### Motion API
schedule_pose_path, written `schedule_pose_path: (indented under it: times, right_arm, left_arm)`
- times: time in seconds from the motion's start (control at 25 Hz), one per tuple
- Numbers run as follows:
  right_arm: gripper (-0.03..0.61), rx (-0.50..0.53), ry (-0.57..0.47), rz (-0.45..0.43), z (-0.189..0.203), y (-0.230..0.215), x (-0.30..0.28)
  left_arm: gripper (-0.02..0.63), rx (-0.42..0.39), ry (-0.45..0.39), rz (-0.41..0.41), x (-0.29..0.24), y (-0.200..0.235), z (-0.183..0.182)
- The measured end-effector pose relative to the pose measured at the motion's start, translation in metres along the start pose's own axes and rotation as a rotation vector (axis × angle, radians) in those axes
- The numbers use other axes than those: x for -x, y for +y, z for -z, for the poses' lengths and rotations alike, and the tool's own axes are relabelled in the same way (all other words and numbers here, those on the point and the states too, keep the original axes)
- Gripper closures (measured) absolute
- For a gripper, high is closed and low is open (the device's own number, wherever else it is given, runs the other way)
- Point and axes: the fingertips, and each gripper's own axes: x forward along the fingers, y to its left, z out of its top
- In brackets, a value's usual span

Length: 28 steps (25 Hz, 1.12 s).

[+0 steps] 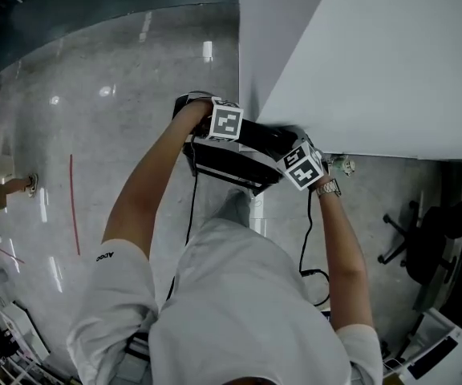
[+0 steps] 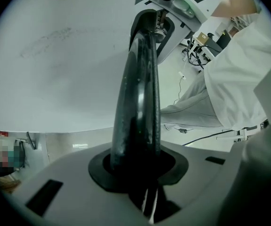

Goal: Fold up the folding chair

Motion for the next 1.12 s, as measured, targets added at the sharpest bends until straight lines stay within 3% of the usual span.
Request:
schedule_pose_path:
  times: [0.32,0.68,0.88,1.04,1.12]
  right_arm:
    - [0.368,0.008,-0.003,0.024,-0.003,0.001,-0.005]
    - [0.367,-0.005,0.024,-0.009,0.001,-0.001,-0.003]
    - [0.368,0.087,0.105,-0.081,0.020,0.004,-0.014]
    - [0.368,0.021,0.139,-0.244,0.027,0.009,-0.013]
    - [0.368,0.023,0.133,-0.267,0.029,0.004,-0.006]
  left_arm:
    - [0.502,-0.036,-0.048,-0.016,0.005,-0.004,-0.003]
    - [0.499,-0.037,-0.052,-0.016,0.006,-0.005,-0.008]
    - [0.483,-0.057,-0.074,-0.047,0.004,-0.001,-0.014]
    - [0.478,-0.010,-0.069,0.037,0.002,-0.004,-0.015]
    - [0.423,0.036,-0.083,0.062,0.007,-0.004,-0.017]
